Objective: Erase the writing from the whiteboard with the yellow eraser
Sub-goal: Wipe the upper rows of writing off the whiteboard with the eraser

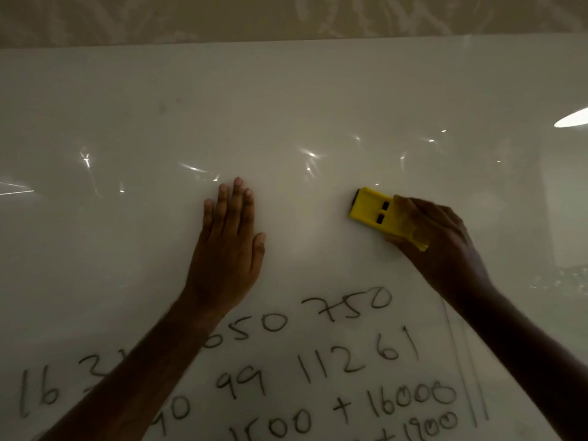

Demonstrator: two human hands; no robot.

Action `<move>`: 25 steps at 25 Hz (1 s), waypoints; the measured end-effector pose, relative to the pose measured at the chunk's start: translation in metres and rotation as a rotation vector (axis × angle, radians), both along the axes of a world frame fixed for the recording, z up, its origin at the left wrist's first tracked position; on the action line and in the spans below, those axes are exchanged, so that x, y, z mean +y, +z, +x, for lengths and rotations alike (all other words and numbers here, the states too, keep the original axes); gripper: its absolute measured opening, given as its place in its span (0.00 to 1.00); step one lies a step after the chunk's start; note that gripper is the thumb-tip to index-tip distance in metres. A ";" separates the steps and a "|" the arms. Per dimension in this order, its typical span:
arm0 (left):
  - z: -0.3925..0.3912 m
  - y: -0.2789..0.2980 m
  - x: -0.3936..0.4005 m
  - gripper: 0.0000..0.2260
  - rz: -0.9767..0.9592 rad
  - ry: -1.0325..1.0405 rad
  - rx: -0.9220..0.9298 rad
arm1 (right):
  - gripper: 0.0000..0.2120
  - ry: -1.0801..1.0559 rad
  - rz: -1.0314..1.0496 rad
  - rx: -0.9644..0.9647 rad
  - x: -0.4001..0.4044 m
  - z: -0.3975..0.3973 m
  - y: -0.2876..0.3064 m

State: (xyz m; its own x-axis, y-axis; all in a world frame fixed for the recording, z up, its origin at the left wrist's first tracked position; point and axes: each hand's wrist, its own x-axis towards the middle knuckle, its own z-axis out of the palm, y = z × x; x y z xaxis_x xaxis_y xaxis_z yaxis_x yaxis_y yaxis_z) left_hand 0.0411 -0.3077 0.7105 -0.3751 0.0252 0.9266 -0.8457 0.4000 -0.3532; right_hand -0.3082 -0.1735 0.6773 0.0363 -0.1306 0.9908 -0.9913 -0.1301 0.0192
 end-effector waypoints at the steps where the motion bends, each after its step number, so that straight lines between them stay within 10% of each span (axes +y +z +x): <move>1: -0.001 0.000 0.000 0.31 0.000 -0.004 -0.003 | 0.31 0.004 -0.004 0.047 0.000 0.002 -0.010; 25: -0.002 -0.002 0.004 0.30 -0.002 -0.001 0.003 | 0.32 -0.018 0.009 -0.160 0.024 -0.063 -0.024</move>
State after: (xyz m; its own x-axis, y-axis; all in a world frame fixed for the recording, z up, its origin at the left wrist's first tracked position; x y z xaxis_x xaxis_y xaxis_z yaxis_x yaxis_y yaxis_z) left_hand 0.0392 -0.3041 0.7086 -0.3726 0.0272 0.9276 -0.8461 0.4006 -0.3516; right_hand -0.3709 -0.1492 0.6537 -0.1239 -0.1392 0.9825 -0.9838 -0.1122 -0.1399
